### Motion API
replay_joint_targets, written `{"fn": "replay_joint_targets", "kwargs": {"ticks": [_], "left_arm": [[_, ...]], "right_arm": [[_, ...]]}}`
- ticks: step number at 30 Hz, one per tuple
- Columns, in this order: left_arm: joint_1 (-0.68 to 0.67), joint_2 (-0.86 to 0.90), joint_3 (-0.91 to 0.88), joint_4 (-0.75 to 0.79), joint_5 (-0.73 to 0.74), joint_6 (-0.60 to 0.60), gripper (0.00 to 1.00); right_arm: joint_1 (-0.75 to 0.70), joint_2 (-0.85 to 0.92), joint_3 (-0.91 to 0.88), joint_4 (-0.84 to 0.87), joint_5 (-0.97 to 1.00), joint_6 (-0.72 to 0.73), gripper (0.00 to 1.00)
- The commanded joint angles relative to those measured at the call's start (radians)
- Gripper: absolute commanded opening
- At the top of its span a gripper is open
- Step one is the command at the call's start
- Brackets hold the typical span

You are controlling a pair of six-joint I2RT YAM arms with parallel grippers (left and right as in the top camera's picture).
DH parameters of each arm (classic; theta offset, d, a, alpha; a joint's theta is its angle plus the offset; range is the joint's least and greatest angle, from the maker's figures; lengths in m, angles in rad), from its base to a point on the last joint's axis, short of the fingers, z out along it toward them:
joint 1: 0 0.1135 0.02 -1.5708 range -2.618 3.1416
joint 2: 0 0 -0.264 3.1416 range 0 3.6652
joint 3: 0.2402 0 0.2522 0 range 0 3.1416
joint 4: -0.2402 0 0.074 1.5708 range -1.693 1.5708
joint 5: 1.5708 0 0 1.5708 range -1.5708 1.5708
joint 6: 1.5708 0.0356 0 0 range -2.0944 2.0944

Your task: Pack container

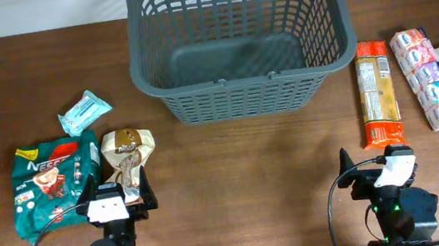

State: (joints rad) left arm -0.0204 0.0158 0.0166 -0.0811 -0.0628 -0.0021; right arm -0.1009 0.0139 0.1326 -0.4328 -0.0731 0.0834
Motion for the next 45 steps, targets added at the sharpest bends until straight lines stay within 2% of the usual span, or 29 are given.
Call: {"fn": "replay_joint_targets", "kwargs": {"ticks": [1,38,45], "left_arm": [[-0.003,0.002,-0.008,0.002,0.007,-0.005,0.99],[-0.003,0.002,-0.008,0.019,0.007,-0.006,0.99],[-0.003,0.002,-0.006,-0.003,0.073,-0.006,0.99]], "right_arm": [[0.010,-0.011,-0.007,0.000,-0.002,0.011,0.99],[0.010,-0.011,-0.007,0.000,-0.002,0.011,0.99],[0.010,-0.011,-0.007,0.013,-0.002,0.011,0.99]]}}
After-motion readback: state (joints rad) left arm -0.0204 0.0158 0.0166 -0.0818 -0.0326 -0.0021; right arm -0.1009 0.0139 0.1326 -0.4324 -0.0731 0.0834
